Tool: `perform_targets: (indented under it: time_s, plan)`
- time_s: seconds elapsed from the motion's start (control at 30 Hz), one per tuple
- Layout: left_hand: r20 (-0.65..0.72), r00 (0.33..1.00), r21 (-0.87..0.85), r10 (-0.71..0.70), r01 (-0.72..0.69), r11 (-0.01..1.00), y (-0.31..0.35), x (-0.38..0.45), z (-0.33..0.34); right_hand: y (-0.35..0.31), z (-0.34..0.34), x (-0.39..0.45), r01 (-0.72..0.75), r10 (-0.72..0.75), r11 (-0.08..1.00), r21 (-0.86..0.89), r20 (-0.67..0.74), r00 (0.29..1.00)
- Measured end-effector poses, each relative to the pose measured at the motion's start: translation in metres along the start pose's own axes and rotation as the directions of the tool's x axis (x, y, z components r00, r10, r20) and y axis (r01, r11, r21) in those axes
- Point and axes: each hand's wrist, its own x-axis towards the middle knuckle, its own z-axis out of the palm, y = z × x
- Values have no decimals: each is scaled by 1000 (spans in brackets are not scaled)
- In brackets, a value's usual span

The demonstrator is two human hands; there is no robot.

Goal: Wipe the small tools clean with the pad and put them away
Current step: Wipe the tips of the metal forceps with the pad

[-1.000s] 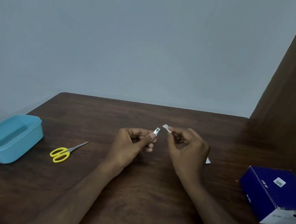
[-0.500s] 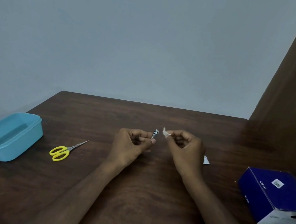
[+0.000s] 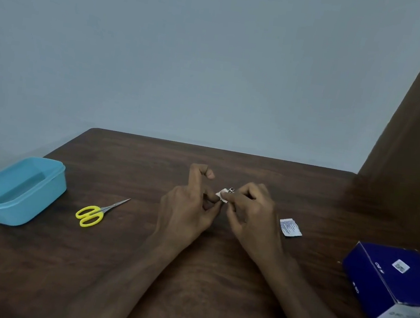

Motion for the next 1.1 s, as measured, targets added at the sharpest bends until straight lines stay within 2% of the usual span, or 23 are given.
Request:
perform_targets:
  time_s: [0.1, 0.23, 0.33, 0.4, 0.43, 0.5, 0.53, 0.63, 0.7, 0.73, 0.9, 1.1]
  plan:
    - [17, 1000, -21, 26, -25, 999, 0, -1, 3, 7, 0, 1, -70, 68, 996, -50, -54, 996]
    - [7, 1000, -22, 2, -2, 1000, -3, 0, 6, 3, 1, -2, 61, -60, 998, -28, 40, 997]
    - [14, 1000, -47, -11, 12, 999, -8, 0, 7, 7, 1, 0, 53, -53, 998, -46, -11, 999]
    - [36, 999, -45, -17, 19, 999, -10, 1, 7, 7, -3, 2, -63, 61, 998, -8, -140, 988]
    - [50, 998, -29, -28, 29, 999, -10, 2, 7, 6, -6, 4, -160, 170, 985, 62, -221, 960]
    - [75, 996, -1, -46, 46, 999, -12, 4, 8, 10, -6, 4, -365, 436, 893, 265, -306, 846]
    - [78, 996, -4, -51, 52, 999, -13, 4, 8, 12, -4, 3, -443, 540, 826, 348, -266, 798]
    - [60, 996, -61, -61, 64, 996, -13, 7, 7, 18, 4, 0, -636, 738, 597, 489, -25, 674]
    - [33, 997, -97, -71, 74, 993, -11, 8, 5, 16, 7, 1, -685, 793, 441, 580, 106, 600]
    - [26, 997, -106, -73, 75, 992, -10, 7, 4, 13, 8, 2, -687, 790, 392, 611, 159, 592]
    - [17, 997, -120, -78, 80, 990, -9, 7, 3, 2, 11, 2, -682, 729, 226, 696, 343, 592]
    - [136, 983, -218, -122, 150, 964, -14, 10, 8, 4, 15, 3, -670, 768, 190, 718, 316, 557]
